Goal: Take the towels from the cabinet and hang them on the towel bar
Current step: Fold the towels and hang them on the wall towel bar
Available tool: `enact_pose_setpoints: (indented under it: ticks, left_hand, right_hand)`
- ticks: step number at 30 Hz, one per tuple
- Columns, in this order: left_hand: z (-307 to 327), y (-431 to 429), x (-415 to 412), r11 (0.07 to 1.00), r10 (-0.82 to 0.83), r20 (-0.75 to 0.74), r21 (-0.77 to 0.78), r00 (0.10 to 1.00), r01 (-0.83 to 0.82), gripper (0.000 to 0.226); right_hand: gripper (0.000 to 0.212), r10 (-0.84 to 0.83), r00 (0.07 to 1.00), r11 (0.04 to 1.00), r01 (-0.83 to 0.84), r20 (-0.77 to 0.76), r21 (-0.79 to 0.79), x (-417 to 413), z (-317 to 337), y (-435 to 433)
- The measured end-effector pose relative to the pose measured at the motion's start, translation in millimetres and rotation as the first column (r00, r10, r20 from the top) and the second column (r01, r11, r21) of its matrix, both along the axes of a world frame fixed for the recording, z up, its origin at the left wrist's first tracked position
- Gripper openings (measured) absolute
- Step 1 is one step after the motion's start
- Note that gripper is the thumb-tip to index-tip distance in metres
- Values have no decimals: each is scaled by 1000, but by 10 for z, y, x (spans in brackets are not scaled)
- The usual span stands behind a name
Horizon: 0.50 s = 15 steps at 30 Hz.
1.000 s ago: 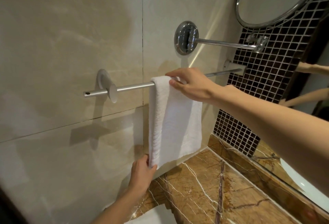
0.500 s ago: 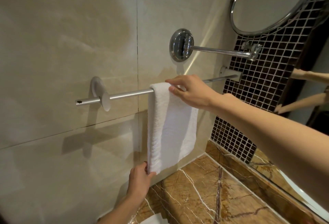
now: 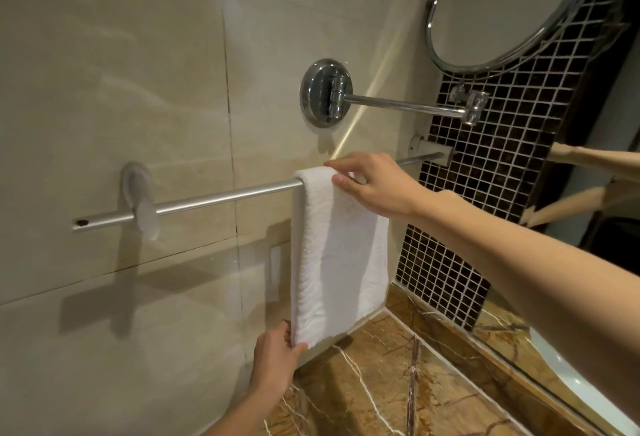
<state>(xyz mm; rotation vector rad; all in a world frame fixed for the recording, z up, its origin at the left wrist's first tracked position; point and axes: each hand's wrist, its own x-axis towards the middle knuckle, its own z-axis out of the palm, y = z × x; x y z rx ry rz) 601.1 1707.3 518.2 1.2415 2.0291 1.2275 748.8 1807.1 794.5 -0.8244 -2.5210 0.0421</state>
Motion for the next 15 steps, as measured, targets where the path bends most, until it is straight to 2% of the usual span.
enact_pose_setpoints:
  ticks: [4,15]
  left_hand:
    - [1,169,82,1000,-4,-15,-1,1000,4,22]
    - [-51,632,377,999,-29,-49,20,998,30,18]
  right_hand:
    - [52,2,1000,1000,-2,0,-1,103,9,122]
    - [38,-14,1000,1000,14,-21,3,443,6,492]
